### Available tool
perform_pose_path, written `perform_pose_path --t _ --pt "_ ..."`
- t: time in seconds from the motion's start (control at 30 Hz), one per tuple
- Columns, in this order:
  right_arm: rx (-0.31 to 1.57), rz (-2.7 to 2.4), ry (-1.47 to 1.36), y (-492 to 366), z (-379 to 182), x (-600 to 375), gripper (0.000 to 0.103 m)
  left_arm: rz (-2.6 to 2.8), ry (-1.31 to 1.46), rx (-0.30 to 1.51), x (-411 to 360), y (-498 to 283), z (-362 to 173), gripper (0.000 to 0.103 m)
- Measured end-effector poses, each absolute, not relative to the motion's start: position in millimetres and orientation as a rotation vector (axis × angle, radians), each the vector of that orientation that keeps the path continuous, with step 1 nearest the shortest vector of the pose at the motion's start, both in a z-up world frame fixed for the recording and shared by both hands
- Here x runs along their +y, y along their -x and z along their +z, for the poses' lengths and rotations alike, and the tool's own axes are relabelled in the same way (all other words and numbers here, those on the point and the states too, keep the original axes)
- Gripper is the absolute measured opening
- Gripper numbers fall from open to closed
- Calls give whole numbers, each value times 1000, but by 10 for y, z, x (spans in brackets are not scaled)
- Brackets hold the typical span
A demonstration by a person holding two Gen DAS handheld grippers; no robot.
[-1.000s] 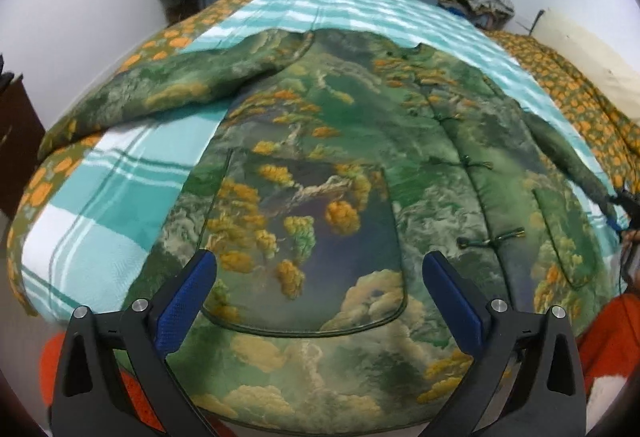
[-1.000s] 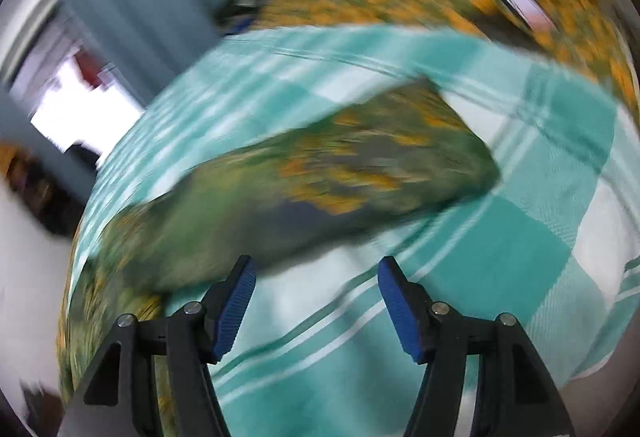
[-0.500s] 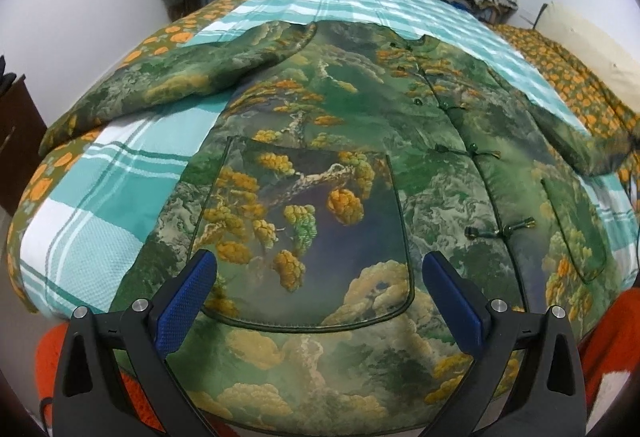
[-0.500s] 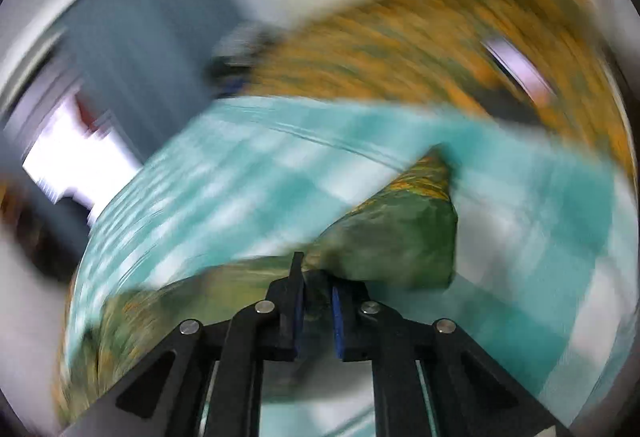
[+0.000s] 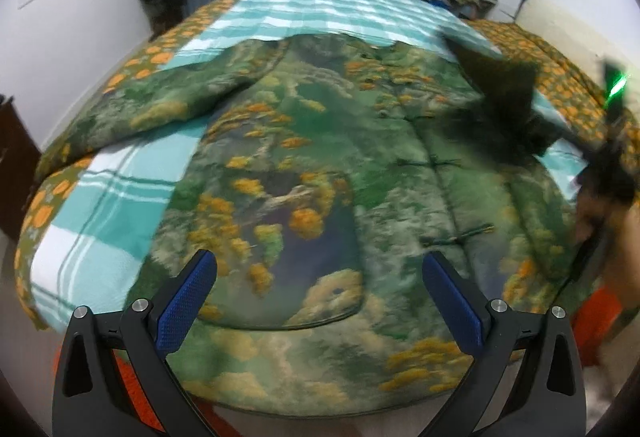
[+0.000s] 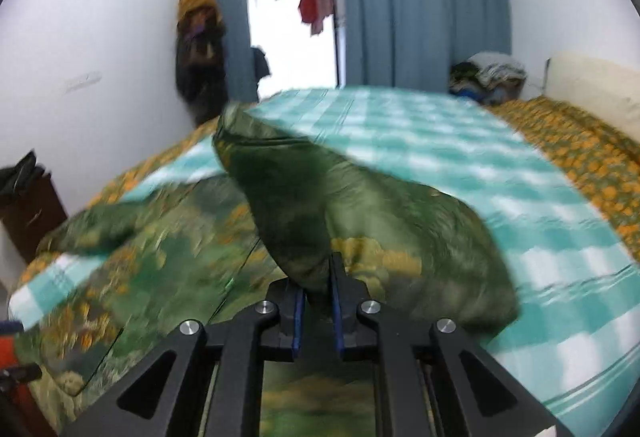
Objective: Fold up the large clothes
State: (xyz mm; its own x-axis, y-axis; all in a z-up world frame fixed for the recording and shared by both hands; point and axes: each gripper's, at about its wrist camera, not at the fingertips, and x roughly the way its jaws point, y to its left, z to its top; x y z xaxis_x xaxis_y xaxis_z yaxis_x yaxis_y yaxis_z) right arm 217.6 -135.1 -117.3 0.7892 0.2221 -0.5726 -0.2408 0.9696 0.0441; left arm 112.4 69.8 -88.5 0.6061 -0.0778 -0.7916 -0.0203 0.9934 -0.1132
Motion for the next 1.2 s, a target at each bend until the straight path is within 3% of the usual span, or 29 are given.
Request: perform_pose_path --t 0.03,0.1,0.27,0.4,0.47,0.53,0.57,0.63,0.67,0.7,1.0,1.2 --pt "677 271 29 -2194 -1327 -1288 24 -61 123 928 657 -1187 -857 102" --pt "797 301 14 -2106 -1585 -1237 59 -112 148 946 571 -1349 -819 102" --pt "764 342 -19 -1510 -1588 -1363 60 -264 275 1023 244 -1927 -852 102" --pt "678 329 -83 -1171 -1349 -1676 72 -331 272 1109 -208 -2503 -1085 101" --pt "665 347 -89 -1055 -1328 -1756 72 -295 235 1132 -414 -2760 -1230 95" --pt "657 351 -64 -1095 -1322 -1770 72 -239 169 1153 -589 -2991 -1371 72" --pt "651 346 -56 -1088 -1320 -1776 72 -224 139 1159 -651 -3058 -1419 65" --pt "654 353 -74 -1123 -1345 -1820 72 -190 78 1166 -706 -3121 -1473 27" --pt "657 356 -84 -1130 -1361 -1835 72 -166 44 1163 -730 -3129 -1475 13" --pt "661 359 -96 -1142 -1380 -1860 72 -165 24 1158 -743 -3128 -1459 9" --pt "668 296 -241 -1363 -1351 -2331 72 -123 -29 974 -325 -3342 -688 6" --pt "709 200 -268 -2089 -1188 -2721 72 -95 10 997 -19 -3657 -1062 7"
